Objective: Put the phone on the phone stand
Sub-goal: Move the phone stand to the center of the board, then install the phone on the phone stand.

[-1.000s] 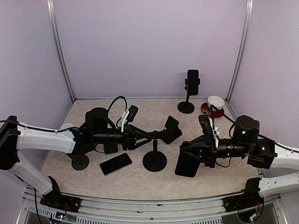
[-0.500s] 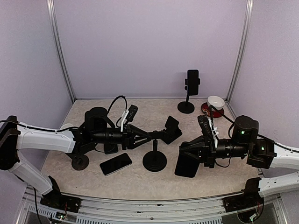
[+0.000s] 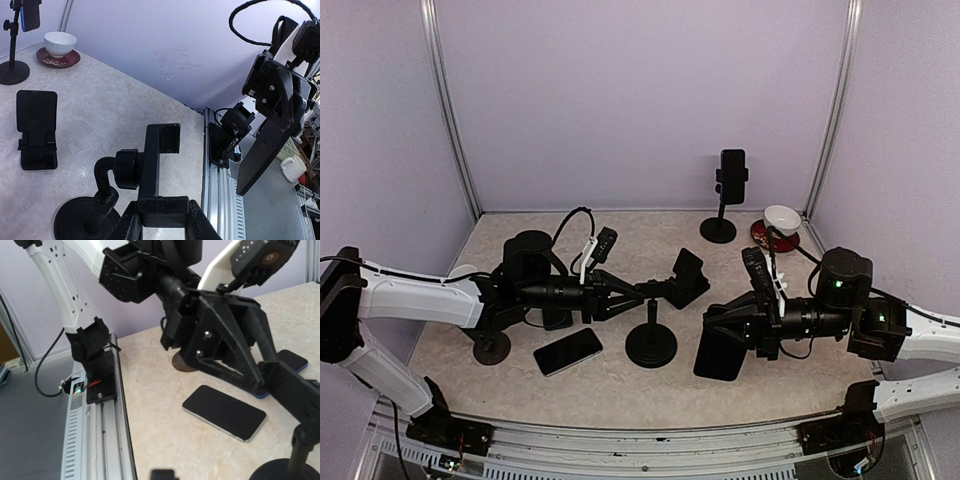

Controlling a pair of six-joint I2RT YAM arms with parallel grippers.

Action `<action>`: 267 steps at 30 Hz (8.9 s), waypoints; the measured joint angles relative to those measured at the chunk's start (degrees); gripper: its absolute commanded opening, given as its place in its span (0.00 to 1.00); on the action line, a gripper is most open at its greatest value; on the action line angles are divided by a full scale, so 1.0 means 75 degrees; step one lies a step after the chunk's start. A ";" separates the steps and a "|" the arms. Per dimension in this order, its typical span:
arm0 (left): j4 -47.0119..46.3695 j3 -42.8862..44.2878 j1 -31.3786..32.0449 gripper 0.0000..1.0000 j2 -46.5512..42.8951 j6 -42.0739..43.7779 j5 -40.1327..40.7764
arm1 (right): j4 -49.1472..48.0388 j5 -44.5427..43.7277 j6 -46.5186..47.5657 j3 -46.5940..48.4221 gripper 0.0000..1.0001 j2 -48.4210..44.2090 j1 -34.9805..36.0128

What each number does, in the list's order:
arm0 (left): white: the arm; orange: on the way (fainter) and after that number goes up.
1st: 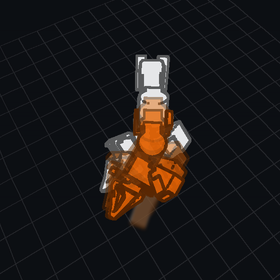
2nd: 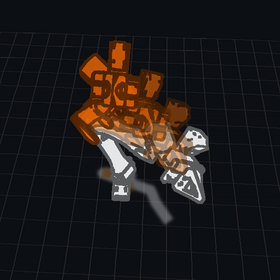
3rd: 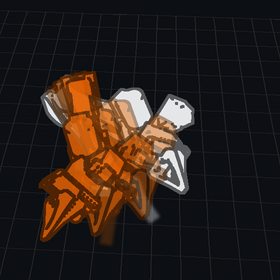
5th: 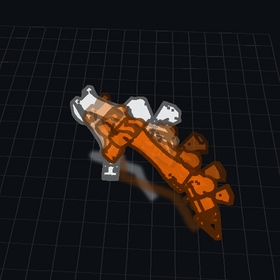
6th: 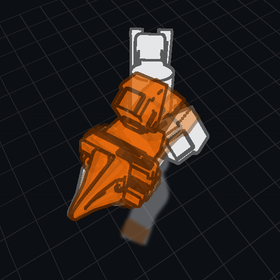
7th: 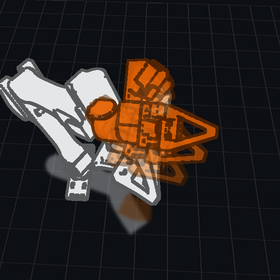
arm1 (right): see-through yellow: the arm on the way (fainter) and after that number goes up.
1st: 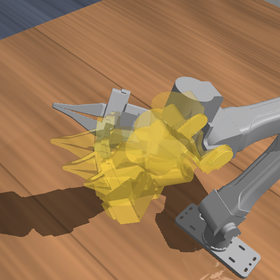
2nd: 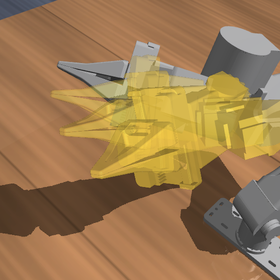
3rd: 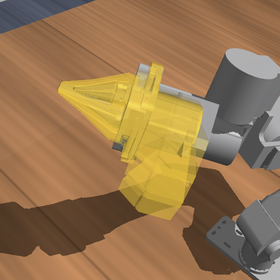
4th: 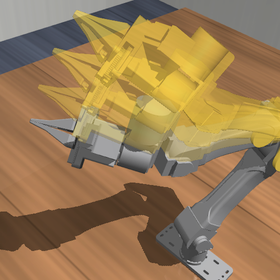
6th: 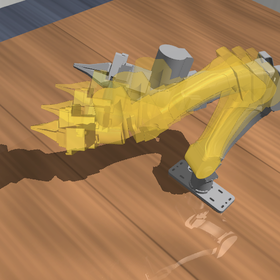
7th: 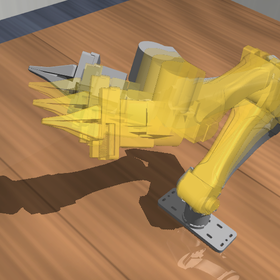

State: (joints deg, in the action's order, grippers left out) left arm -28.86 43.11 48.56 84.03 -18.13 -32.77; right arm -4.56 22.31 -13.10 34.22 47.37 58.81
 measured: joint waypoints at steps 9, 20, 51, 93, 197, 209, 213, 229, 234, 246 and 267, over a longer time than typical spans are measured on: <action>-0.0035 0.0000 0.0000 0.38 0.0006 0.0015 -0.0029 | -0.0003 0.0026 0.0000 0.0000 0.00 0.0050 -0.0003; -0.0041 0.0000 0.0000 0.46 0.0006 0.0020 -0.0032 | -0.0003 0.0052 0.0000 0.0000 0.00 0.0055 -0.0003; -0.0256 0.0009 -0.0047 0.00 0.0050 -0.0041 -0.0166 | 0.0038 0.0376 0.0236 0.0038 0.00 0.0207 -0.0003; 0.0769 0.0032 0.2704 0.00 -0.0970 0.0259 0.0787 | -0.2413 0.4077 0.0119 0.1827 0.00 0.3144 0.0259; 0.0819 -0.0006 0.2914 0.00 -0.1169 0.0341 0.2098 | -0.1658 0.3220 -0.0589 0.1122 0.00 0.2731 -0.0682; 0.0799 -0.0006 0.2926 0.10 -0.1137 0.0332 0.2098 | -0.1641 0.3185 -0.0606 0.1116 0.00 0.2731 -0.0641; 0.0801 -0.0006 0.2926 0.28 -0.1134 0.0326 0.2098 | -0.1629 0.3174 -0.0606 0.1116 0.00 0.2731 -0.0641; 0.0128 -0.0213 0.3086 0.97 -0.2101 0.0268 0.2177 | -0.1122 0.2349 -0.0848 0.1157 0.00 0.2801 -0.0641; 0.0032 -0.0533 0.3098 0.99 -0.2460 0.0256 0.2396 | -0.1122 0.1868 -0.1090 0.1274 0.00 0.2868 -0.0641; 0.0090 -0.0711 0.3235 0.99 -0.2658 0.0256 0.2906 | -0.1163 0.0868 -0.1638 0.1329 0.00 0.2900 -0.0641; 0.0134 -0.0790 0.3273 0.99 -0.2652 0.0256 0.3034 | -0.0504 0.0682 -0.1702 0.0606 0.00 0.1711 -0.0589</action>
State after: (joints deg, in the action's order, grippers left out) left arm -27.86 37.19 73.10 64.14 -16.21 -10.02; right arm -8.34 27.42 -25.87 38.76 60.20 54.39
